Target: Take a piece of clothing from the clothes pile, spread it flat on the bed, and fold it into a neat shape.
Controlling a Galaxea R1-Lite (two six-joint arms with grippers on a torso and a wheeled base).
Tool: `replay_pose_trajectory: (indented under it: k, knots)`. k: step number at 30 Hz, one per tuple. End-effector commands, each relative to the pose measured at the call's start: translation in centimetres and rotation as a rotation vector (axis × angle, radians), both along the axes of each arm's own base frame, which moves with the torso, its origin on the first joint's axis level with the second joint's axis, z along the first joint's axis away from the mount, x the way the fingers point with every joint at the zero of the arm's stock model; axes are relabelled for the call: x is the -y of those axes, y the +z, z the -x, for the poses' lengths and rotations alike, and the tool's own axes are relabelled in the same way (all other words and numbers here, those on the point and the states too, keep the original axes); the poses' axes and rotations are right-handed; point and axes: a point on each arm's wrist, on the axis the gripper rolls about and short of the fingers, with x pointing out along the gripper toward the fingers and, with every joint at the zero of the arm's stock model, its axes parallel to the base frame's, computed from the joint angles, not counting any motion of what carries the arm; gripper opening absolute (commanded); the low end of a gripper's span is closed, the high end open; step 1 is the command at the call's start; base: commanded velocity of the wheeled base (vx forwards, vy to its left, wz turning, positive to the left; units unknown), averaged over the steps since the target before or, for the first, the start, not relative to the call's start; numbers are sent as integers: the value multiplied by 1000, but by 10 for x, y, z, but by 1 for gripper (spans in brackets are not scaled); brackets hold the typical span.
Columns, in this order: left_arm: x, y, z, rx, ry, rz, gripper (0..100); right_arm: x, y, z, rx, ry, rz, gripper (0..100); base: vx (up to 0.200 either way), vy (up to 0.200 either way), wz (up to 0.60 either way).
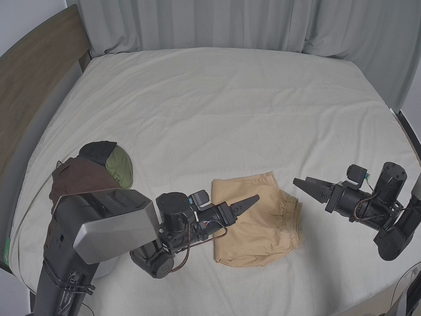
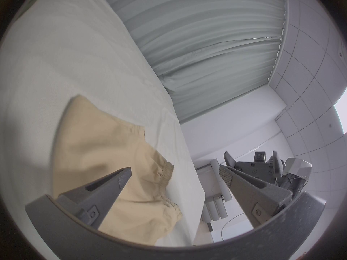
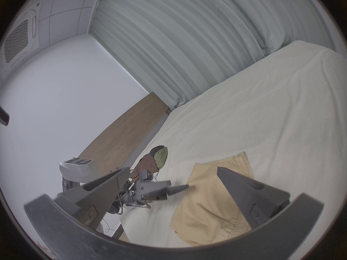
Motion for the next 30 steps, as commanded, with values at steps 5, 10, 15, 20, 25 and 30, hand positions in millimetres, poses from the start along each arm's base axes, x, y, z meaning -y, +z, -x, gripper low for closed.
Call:
replay_pose_trajectory:
  k: [5,10,15,20,25,30]
  knots:
    - [-37,38,-1,58,69,-1,100,-6,-20,5,-88,25,24,100,0,0,0]
    - [-65,69,11,100,53,-8,100,-11,-26,12,-116,51,36,100,0,0,0]
    - [-99,92,28,212,2,-75,100,-13,-29,16,-133,61,44,100,0,0,0]
    - [-122,106,42,325,37,-154,100,-13,-31,16,-139,64,47,100,0,0,0]
    - [-146,113,59,372,44,-206,100,-15,-33,16,-146,70,50,100,0,0,0]
    - [-172,113,67,485,61,-315,100,-17,-34,19,-152,78,54,100,0,0,0]
